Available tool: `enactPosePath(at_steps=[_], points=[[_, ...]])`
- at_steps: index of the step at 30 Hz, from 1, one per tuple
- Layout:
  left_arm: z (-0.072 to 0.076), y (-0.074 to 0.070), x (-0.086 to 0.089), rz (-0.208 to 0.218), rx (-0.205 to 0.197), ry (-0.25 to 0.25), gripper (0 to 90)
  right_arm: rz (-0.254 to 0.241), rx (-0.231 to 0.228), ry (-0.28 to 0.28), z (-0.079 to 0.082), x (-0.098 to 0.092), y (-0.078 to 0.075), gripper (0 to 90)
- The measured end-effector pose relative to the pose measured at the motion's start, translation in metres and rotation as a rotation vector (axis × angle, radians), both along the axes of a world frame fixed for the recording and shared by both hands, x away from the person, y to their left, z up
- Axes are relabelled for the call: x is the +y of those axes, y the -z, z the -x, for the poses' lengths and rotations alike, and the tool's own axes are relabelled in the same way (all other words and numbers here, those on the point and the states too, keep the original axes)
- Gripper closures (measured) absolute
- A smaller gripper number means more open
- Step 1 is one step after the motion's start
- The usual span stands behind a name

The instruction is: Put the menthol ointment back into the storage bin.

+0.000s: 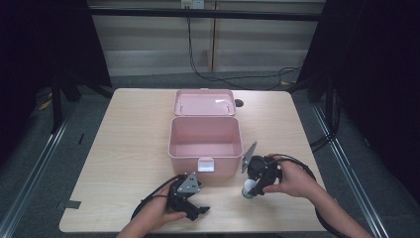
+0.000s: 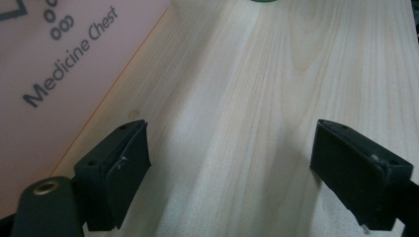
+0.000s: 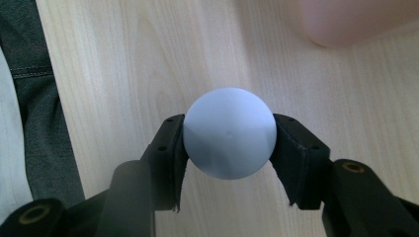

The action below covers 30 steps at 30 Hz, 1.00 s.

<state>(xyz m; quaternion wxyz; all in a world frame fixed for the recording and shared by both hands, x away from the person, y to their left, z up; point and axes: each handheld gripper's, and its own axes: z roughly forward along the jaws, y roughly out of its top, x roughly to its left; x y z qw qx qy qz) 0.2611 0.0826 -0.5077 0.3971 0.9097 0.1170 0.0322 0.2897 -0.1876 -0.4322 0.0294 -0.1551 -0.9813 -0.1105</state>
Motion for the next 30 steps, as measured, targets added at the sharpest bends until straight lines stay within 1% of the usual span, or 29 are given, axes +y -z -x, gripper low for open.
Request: enactPosePath(at_steps=[1,4,8,9,10,11,14,15,17,18,21,24,28,30], points=[[0.000,0.000,0.000,0.000,0.000,-0.001,14.5,-0.002,-0.005,-0.020,-0.001,0.000,0.000,49.7],[0.000,0.000,0.000,-0.001,0.001,-0.001,14.4,0.014,-0.001,-0.003,0.000,0.002,-0.001,50.2],[0.000,0.000,0.000,0.000,0.000,0.000,14.5,0.037,0.001,-0.011,-0.001,0.003,-0.002,50.4],[0.000,0.000,0.000,0.000,0.000,0.000,14.5,0.047,0.007,0.003,-0.001,0.002,-0.002,50.5],[0.000,0.000,0.000,-0.001,0.001,0.000,14.5,0.056,0.007,0.004,-0.001,0.002,-0.003,50.5],[0.000,0.000,0.000,0.000,0.000,0.000,14.5,0.056,0.006,-0.003,-0.002,0.001,-0.003,50.5],[0.000,0.000,0.000,-0.002,0.002,-0.002,14.5,0.061,0.021,0.012,-0.003,-0.002,-0.006,50.5],[0.000,0.000,0.000,-0.002,0.000,-0.004,14.4,0.063,0.020,0.018,-0.003,-0.003,-0.007,50.5],[0.000,0.000,0.000,-0.002,0.001,-0.001,14.5,0.059,0.013,0.013,-0.004,-0.005,-0.010,50.5],[0.000,0.000,0.000,-0.002,0.002,-0.002,14.5,0.064,0.022,0.021,-0.004,-0.005,-0.012,50.5],[0.000,0.000,0.000,-0.001,0.001,-0.001,14.5,0.061,0.024,0.027,-0.005,-0.007,-0.019,50.5],[0.000,0.000,0.000,0.000,0.000,-0.001,14.5,0.068,0.019,0.028,-0.006,-0.008,-0.026,50.5],[0.000,0.000,0.000,0.000,-0.003,0.001,14.5,0.048,0.023,0.026,-0.008,-0.010,-0.034,50.5],[0.000,0.000,0.000,-0.001,-0.004,-0.002,14.5,0.055,0.022,0.037,-0.009,-0.010,-0.039,50.5]])
